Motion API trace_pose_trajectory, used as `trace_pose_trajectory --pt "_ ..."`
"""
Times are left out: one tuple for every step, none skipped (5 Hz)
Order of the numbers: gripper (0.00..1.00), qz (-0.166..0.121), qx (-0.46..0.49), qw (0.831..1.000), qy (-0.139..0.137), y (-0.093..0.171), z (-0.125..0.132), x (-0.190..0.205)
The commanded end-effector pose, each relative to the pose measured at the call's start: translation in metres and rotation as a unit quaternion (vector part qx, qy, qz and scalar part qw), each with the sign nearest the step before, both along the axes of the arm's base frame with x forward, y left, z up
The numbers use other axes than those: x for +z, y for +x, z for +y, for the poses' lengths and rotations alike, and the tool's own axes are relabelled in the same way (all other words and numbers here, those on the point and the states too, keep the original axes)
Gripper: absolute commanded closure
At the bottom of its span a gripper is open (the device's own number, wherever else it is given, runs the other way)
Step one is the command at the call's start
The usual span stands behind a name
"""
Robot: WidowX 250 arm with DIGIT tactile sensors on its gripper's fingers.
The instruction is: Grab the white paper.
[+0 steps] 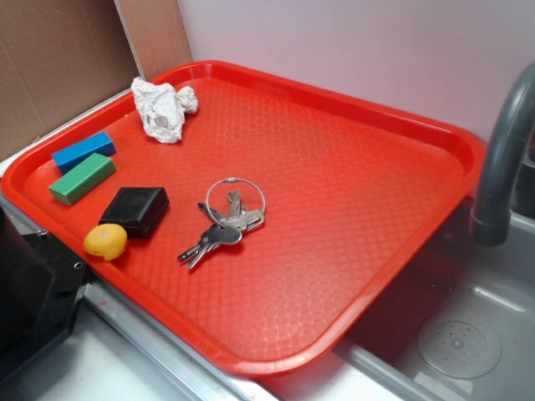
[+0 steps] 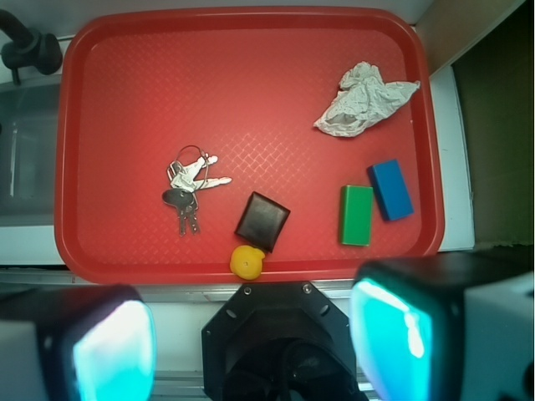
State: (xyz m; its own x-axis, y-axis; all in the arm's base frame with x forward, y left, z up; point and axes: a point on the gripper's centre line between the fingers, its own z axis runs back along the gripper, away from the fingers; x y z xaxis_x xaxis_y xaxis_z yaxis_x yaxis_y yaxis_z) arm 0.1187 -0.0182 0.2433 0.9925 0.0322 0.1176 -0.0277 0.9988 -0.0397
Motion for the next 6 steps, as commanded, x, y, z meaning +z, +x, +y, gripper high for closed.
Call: trace_pose_trajectory --pt "0.0 0.0 0.0 1.0 0.0 0.0 0.0 0.0" --pt "0.0 0.07 0.112 0.991 0.036 0.022 0.05 -0.049" --pt "0.0 0.043 0.188 0.979 0.059 0.053 0.083 -0.073" --pt "0.0 -0.009 0.268 0.959 0.092 0.088 0.103 -0.093" --pt "0.0 -0.024 0.283 0.95 0.127 0.109 0.122 -0.121" --pt "0.0 -0.013 0.289 0.948 0.128 0.119 0.152 -0.151"
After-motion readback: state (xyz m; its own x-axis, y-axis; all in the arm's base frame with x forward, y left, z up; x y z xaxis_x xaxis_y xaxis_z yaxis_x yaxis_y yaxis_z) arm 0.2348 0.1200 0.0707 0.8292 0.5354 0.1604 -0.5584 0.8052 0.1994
